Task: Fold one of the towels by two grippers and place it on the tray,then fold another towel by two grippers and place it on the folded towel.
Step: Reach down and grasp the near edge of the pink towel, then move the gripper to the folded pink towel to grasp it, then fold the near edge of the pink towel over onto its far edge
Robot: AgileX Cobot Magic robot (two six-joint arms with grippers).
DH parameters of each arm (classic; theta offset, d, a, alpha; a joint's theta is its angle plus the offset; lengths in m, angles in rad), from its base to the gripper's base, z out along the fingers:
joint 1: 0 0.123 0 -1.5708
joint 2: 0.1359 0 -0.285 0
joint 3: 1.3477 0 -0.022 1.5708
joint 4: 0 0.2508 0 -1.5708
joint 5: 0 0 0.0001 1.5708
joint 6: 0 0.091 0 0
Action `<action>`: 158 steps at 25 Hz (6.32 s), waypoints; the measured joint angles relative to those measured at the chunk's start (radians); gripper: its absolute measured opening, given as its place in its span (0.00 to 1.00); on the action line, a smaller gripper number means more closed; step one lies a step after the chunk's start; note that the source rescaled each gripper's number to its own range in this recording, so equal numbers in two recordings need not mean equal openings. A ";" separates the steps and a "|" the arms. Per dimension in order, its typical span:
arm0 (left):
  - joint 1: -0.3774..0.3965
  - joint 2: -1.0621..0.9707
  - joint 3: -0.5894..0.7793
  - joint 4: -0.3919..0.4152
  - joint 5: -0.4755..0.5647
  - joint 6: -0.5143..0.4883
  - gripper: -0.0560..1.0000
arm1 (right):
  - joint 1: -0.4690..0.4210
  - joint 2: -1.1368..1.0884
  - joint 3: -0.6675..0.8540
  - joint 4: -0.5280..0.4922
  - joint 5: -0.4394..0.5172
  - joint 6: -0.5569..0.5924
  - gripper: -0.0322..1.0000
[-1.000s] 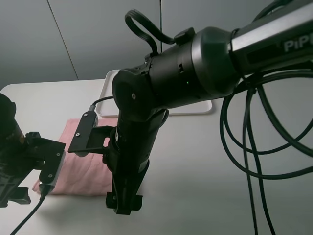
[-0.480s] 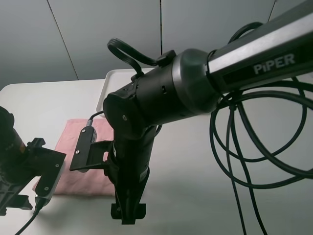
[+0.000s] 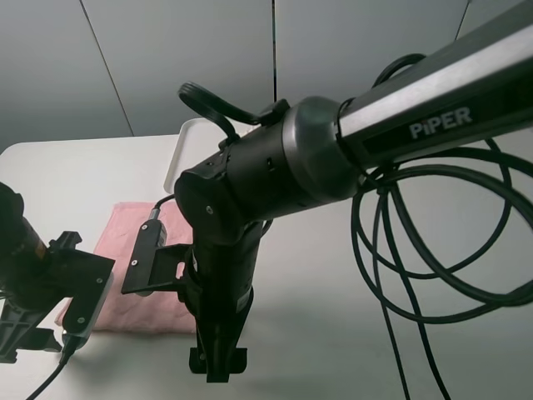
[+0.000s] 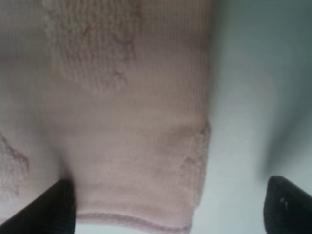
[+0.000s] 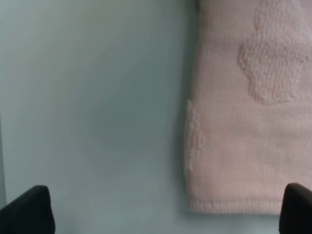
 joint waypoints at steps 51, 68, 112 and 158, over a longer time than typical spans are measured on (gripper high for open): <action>0.000 0.040 0.011 0.020 -0.010 0.008 0.99 | 0.000 0.111 -0.037 -0.062 -0.006 0.093 0.78; 0.000 0.040 0.011 0.022 -0.011 -0.017 0.99 | 0.000 0.117 -0.041 -0.164 -0.043 0.251 0.06; 0.000 -0.175 0.086 0.038 -0.164 -0.310 0.07 | -0.050 -0.080 -0.033 -0.106 0.033 0.401 0.03; 0.139 0.000 -0.123 0.003 -0.400 -0.929 0.17 | -0.265 0.010 -0.033 -0.242 -0.337 0.782 0.07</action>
